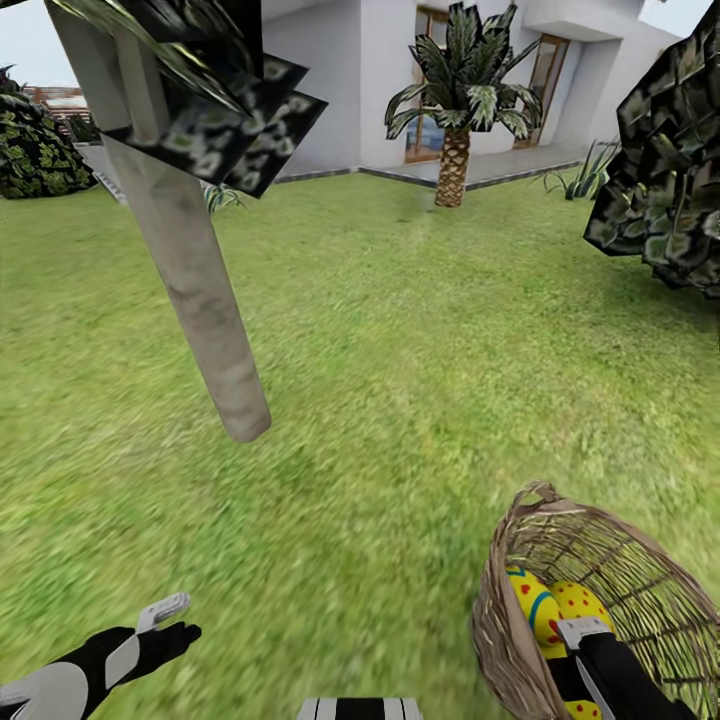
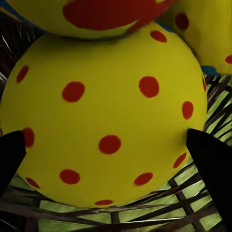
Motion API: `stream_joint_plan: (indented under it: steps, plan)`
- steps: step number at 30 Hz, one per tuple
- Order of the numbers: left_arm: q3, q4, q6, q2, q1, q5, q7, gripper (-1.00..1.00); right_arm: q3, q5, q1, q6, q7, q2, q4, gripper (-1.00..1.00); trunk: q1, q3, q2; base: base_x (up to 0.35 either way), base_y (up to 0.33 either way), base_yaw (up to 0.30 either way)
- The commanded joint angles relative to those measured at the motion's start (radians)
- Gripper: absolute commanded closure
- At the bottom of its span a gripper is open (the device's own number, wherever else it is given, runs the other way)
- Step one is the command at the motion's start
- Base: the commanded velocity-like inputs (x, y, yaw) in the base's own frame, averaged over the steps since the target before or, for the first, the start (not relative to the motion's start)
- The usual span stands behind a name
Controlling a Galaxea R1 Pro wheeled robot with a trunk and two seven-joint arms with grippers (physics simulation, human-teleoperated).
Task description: Take the three Easter eggs out of the wicker basket on the lawn in the garden, then place them on the lawn next to a single tree (choose any tree) so that all three eggs are next to the same tree and none are left in the basket.
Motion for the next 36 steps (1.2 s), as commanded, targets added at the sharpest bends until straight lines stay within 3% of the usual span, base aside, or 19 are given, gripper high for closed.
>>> stream_joint_plan:
  steps: [1,14,19,23,36]
  plan:
    - [0.007,-0.003,0.01,-0.002,0.0,0.003,0.0,-1.0,0.0,0.011,0.0,0.005,0.007,0.0,-0.002,1.0,-0.001,0.003,0.0,0.0,0.0,0.0]
    - [0.008,-0.001,0.015,-0.003,0.0,0.003,0.002,-1.0,0.001,0.011,0.0,0.004,0.007,0.0,0.0,1.0,-0.006,0.053,0.003,-0.072,0.0,0.0]
    - [0.007,0.003,0.011,-0.026,0.0,0.003,0.0,-1.0,0.002,0.006,0.0,0.005,0.008,0.0,0.005,1.0,-0.009,0.073,0.004,0.0,0.0,-0.135]
    - [0.007,0.004,0.009,-0.029,0.0,0.001,0.0,-1.0,0.003,0.007,0.0,0.004,0.007,0.001,0.005,1.0,-0.009,0.073,0.004,0.0,0.0,-0.018]
    - [0.007,0.005,0.007,-0.041,0.0,0.002,0.0,-1.0,0.003,0.008,0.0,0.004,0.007,-0.002,0.005,1.0,-0.015,0.123,0.007,0.0,0.0,0.0]
